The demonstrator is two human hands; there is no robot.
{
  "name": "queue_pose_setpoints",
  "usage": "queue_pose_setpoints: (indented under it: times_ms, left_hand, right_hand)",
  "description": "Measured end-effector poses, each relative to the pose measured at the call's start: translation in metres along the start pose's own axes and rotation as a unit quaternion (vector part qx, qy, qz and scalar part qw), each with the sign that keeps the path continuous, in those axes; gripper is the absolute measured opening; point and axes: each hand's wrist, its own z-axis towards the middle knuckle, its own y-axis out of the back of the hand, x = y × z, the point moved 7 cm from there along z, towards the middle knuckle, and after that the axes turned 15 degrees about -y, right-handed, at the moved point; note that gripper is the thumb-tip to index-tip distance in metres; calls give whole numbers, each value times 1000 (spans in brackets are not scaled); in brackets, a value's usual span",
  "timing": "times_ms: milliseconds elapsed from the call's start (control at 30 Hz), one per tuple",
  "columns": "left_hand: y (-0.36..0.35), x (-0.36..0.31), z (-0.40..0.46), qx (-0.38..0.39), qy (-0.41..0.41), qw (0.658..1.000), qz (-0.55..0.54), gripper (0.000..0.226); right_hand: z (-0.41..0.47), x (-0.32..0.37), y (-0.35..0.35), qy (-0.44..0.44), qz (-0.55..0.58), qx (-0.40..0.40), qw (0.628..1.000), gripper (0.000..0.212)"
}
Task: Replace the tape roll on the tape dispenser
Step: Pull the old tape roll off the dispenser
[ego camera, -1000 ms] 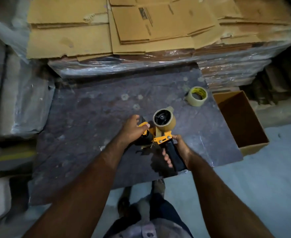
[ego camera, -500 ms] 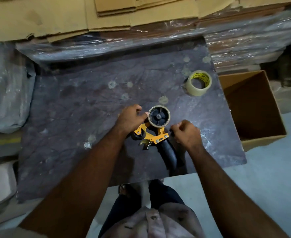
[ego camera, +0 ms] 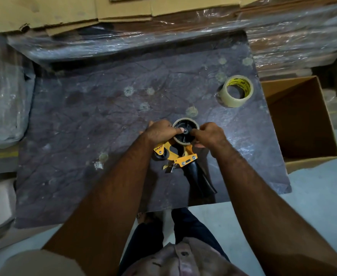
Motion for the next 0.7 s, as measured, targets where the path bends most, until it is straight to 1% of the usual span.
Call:
queue_pose_setpoints:
  times_ms: [100, 200, 267, 300, 367, 533, 633, 700]
  left_hand:
    - [-3, 3, -2, -4, 1, 999, -33, 50]
    - [-2, 4, -6, -41, 15, 996, -75, 64]
    - [-3, 2, -6, -62, 13, 995, -83, 52]
    - [-2, 0, -6, -75, 13, 994, -80, 45]
    - [0, -4, -8, -98, 10, 992, -74, 41]
    - [6, -8, -14, -116, 36, 991, -58, 47]
    - [11, -13, -18, -134, 49, 990, 3, 45]
    - [13, -23, -22, -147, 54, 984, 80, 40]
  right_hand:
    - [-6, 0, 3, 5, -38, -23, 999, 29]
    - [-12, 2, 6, 11, -69, -57, 996, 30]
    - [-14, 3, 10, 6, -79, -87, 993, 33]
    - [-14, 3, 12, -1, -73, -94, 993, 35]
    - [-15, 1, 14, -17, -52, -97, 994, 40]
    - [-18, -1, 14, -36, 0, -79, 996, 48]
    - [-26, -1, 14, -40, -12, -97, 994, 46]
    - [-34, 1, 16, -34, -41, -141, 989, 38]
